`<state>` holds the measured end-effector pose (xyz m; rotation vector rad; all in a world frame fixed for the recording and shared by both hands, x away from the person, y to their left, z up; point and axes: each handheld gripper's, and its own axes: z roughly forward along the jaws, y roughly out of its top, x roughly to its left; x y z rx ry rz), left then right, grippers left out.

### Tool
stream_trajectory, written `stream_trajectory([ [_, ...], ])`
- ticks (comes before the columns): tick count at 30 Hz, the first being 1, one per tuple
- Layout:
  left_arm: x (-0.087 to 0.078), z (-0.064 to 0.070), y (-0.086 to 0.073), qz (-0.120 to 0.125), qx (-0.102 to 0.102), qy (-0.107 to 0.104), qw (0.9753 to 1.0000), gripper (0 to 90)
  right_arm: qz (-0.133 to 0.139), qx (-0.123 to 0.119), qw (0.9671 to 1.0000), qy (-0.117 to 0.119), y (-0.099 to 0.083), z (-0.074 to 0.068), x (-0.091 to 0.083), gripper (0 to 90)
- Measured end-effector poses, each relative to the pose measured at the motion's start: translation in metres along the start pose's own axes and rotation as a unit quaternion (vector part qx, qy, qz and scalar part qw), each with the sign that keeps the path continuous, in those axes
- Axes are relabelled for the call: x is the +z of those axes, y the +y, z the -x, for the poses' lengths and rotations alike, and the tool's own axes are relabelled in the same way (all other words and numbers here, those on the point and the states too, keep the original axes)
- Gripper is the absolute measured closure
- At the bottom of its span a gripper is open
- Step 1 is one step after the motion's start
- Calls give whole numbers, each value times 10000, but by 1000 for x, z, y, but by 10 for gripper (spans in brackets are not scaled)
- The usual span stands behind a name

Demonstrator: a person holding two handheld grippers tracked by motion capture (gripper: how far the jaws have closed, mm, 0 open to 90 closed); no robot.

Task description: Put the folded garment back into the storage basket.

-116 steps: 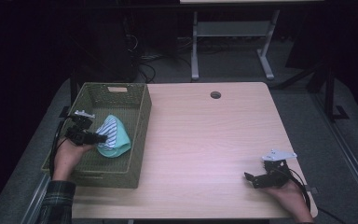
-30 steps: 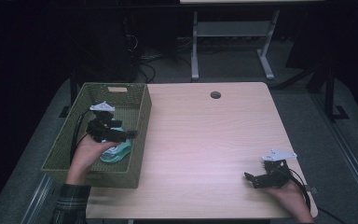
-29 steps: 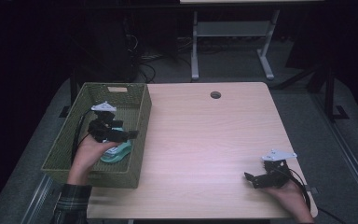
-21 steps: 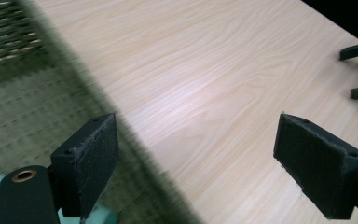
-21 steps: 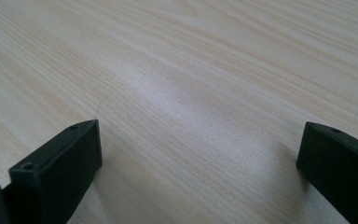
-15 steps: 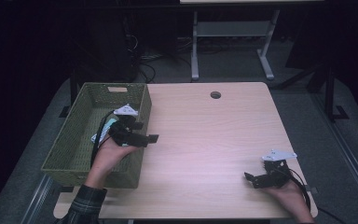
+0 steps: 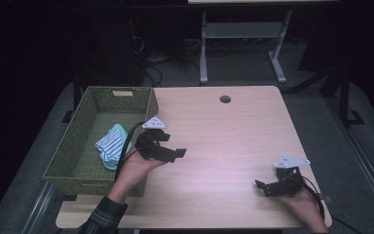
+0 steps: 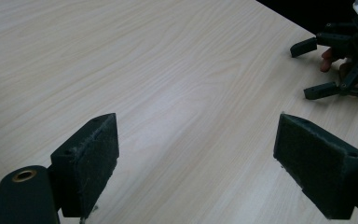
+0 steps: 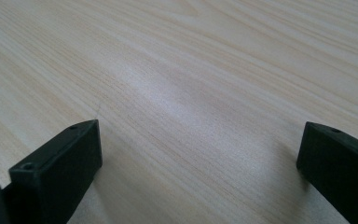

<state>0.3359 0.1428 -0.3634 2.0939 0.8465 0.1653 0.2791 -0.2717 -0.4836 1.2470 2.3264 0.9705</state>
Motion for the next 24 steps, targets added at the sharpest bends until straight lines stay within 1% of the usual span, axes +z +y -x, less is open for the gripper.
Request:
stream_trajectory([
  [6,20,15,-4,-16,115,-40,9999,133,0,0,10000,-1,0,0,0,0],
  [9,29,21,-7,-98,207,5,9997,133,-1,1,10000,-1,0,0,0,0],
  [11,35,24,-9,-79,223,-1,9997,133,-3,3,10000,2,0,0,0,0],
  [14,45,30,-14,-201,312,23,9993,133,-5,6,10000,4,0,0,0,0],
  [20,64,35,-24,-393,455,118,9981,133,-3,1,10000,1,0,0,0,0],
  [24,76,38,-30,-457,447,123,9979,132,-2,1,10000,2,0,0,0,0],
])
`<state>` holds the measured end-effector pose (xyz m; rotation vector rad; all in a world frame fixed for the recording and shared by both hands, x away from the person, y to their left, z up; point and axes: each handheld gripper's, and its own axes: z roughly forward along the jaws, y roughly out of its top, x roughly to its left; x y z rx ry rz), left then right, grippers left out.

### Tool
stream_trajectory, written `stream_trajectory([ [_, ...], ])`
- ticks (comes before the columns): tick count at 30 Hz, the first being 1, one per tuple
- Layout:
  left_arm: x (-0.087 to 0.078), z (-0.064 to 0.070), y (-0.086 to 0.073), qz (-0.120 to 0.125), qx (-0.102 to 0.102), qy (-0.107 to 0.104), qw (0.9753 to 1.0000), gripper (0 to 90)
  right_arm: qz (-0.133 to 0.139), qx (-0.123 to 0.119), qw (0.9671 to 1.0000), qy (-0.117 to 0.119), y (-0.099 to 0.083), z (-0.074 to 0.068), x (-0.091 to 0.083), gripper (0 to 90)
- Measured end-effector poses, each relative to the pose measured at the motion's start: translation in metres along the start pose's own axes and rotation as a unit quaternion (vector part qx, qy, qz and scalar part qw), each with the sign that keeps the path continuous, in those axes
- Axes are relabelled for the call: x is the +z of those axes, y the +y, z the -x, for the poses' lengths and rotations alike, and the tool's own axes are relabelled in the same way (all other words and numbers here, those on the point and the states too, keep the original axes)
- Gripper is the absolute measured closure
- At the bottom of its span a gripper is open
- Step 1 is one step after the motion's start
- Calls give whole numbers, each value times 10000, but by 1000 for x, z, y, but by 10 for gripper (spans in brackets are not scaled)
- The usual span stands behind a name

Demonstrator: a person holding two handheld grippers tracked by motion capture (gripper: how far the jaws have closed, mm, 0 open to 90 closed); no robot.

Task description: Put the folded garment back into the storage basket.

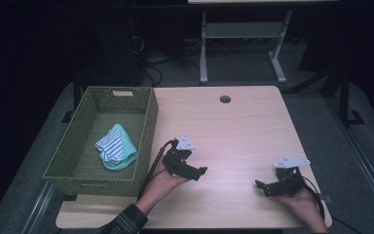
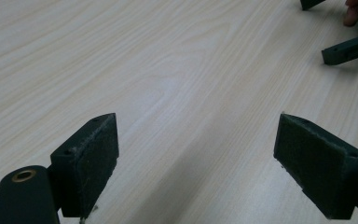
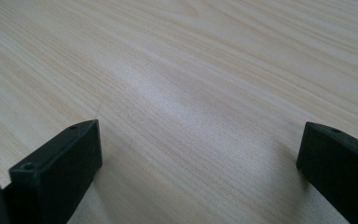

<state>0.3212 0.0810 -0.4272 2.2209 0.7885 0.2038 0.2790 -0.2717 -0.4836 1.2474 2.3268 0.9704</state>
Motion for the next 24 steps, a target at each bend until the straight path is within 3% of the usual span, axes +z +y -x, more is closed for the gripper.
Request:
stream_trajectory([
  [11,26,5,-17,-212,99,160,9996,130,-2,-1,10000,1,0,0,0,0],
  [20,35,0,-27,-342,143,360,9987,125,-2,1,10000,-1,0,0,0,0],
  [24,36,-1,-30,-220,205,461,9985,124,0,-2,10000,-2,0,0,0,0],
])
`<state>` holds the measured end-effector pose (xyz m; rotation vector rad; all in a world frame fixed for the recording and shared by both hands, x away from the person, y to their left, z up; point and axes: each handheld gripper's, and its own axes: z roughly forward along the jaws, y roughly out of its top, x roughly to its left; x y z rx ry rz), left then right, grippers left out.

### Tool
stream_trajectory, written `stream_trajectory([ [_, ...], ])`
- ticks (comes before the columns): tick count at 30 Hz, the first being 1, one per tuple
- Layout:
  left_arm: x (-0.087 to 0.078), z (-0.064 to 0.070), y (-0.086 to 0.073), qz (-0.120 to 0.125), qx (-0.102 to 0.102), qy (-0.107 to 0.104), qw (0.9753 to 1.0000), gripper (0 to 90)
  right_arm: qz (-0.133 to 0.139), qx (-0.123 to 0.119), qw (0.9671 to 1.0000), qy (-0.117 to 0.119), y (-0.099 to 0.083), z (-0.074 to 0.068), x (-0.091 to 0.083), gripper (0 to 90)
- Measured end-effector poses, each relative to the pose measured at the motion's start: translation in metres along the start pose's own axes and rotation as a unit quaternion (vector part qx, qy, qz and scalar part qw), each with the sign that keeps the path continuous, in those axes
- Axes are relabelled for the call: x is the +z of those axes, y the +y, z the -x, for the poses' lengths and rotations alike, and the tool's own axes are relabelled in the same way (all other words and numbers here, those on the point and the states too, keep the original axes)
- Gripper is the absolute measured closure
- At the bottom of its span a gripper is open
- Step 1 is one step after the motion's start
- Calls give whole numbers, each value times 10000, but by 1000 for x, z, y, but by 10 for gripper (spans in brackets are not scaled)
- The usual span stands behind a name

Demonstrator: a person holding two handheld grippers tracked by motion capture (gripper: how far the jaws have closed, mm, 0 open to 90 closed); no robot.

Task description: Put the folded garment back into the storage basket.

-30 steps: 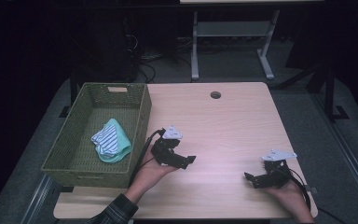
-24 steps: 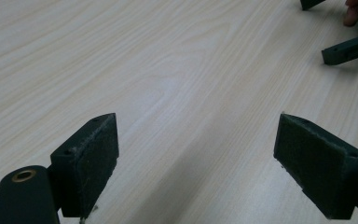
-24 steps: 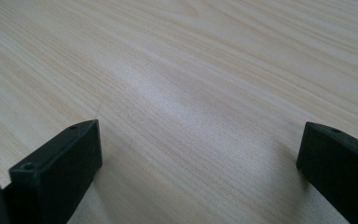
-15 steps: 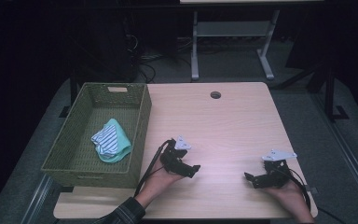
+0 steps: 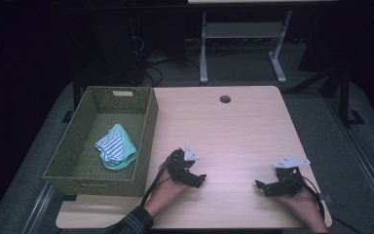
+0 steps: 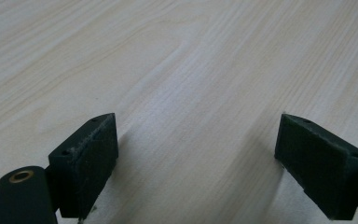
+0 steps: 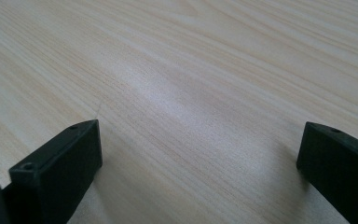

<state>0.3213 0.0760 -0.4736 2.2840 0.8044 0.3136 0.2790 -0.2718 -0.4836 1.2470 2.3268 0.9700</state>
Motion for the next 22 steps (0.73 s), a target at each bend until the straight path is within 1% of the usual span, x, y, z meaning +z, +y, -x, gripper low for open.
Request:
stream_trajectory([
  [2,0,-2,-4,138,21,19,9999,123,0,0,10000,1,0,0,0,0],
  [3,0,-1,-5,213,-17,12,9998,123,-1,2,10000,0,0,0,0,0],
  [4,0,-2,-7,271,22,14,9996,123,-2,4,10000,2,0,0,0,0],
  [5,0,-2,-7,294,-11,18,9996,123,-1,2,10000,1,0,0,0,0],
  [22,0,-2,-8,293,-15,14,9996,122,-2,3,10000,1,0,0,0,0],
])
